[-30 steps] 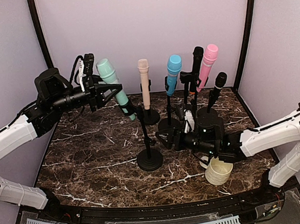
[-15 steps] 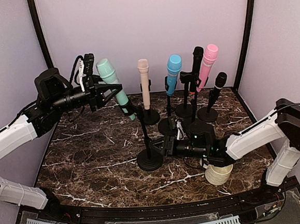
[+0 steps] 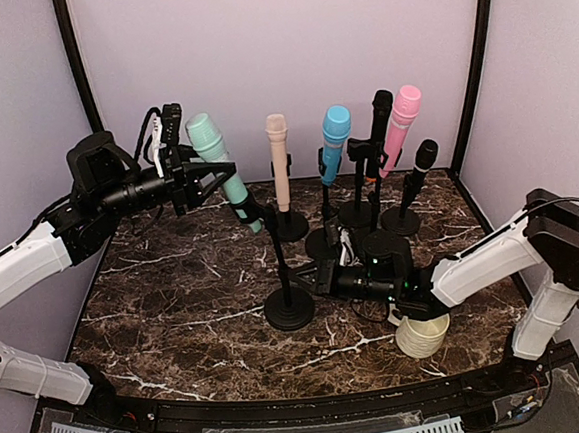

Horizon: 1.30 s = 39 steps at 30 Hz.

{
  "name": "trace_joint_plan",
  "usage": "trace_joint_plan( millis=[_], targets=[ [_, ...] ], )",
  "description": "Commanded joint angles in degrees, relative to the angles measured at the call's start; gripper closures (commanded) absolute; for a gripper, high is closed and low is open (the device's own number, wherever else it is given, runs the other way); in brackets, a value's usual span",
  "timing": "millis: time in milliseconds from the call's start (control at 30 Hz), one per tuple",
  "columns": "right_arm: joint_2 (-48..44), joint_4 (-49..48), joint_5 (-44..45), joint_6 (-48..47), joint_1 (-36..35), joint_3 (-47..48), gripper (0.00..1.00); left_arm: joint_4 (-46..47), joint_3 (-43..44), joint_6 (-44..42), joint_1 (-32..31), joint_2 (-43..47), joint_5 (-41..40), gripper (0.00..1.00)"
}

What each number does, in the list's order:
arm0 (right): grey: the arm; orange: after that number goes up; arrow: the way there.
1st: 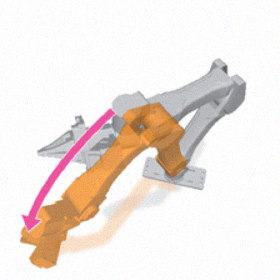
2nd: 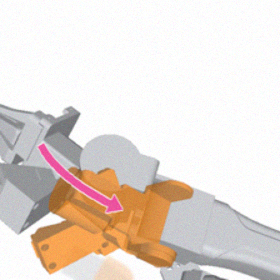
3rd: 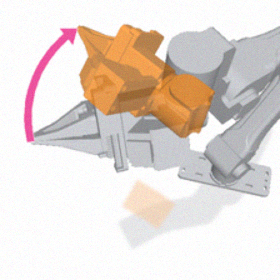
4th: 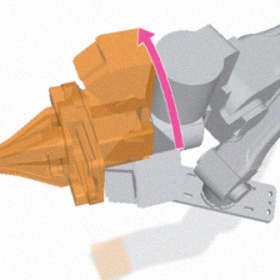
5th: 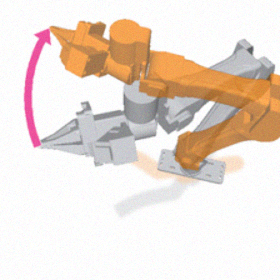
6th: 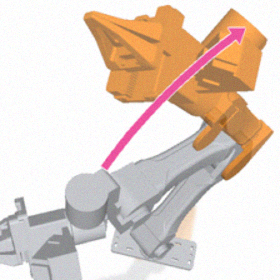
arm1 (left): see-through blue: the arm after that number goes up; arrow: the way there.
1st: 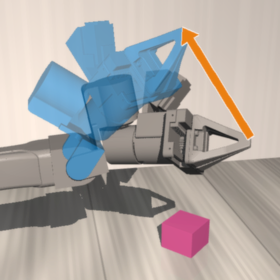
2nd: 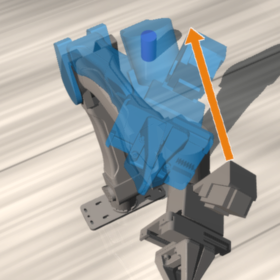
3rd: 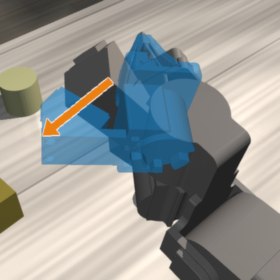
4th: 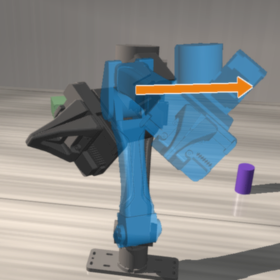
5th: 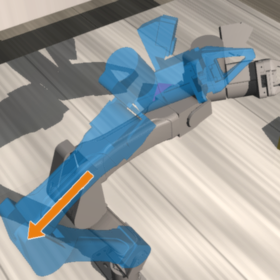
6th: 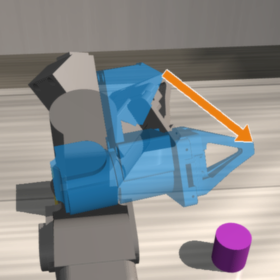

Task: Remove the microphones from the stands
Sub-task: Unscrew the knob on the stand of the microphone stand.

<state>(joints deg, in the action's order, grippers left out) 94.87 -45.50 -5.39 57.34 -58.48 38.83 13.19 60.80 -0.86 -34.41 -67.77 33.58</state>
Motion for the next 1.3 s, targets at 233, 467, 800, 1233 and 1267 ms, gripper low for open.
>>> trace_joint_plan(
  millis=[233,467,800,1233,1267],
  targets=[
    [0.89,-1.7,2.22,-2.52,0.66,1.25,0.93,-8.62,-2.73,-4.68,0.33,-1.36,-1.78,0.78],
    [-1.83,3.75,3.71,-9.19,0.39,1.36,1.0,-8.69,-2.71,-4.76,0.32,-1.37,-1.85,0.78],
    [-5.5,22.79,16.98,-32.72,-5.31,7.83,1.0,-8.71,-2.74,-4.68,0.31,-1.7,-1.85,0.78],
    [-2.72,26.96,42.12,-56.69,-13.5,13.56,1.0,-8.8,-2.73,-4.83,0.31,-2.34,-1.99,0.78],
    [-2.33,26.37,43.33,-58.81,-14.17,13.9,1.0,-8.8,-2.76,-4.84,0.31,-2.36,-1.97,0.78]
  ],
)
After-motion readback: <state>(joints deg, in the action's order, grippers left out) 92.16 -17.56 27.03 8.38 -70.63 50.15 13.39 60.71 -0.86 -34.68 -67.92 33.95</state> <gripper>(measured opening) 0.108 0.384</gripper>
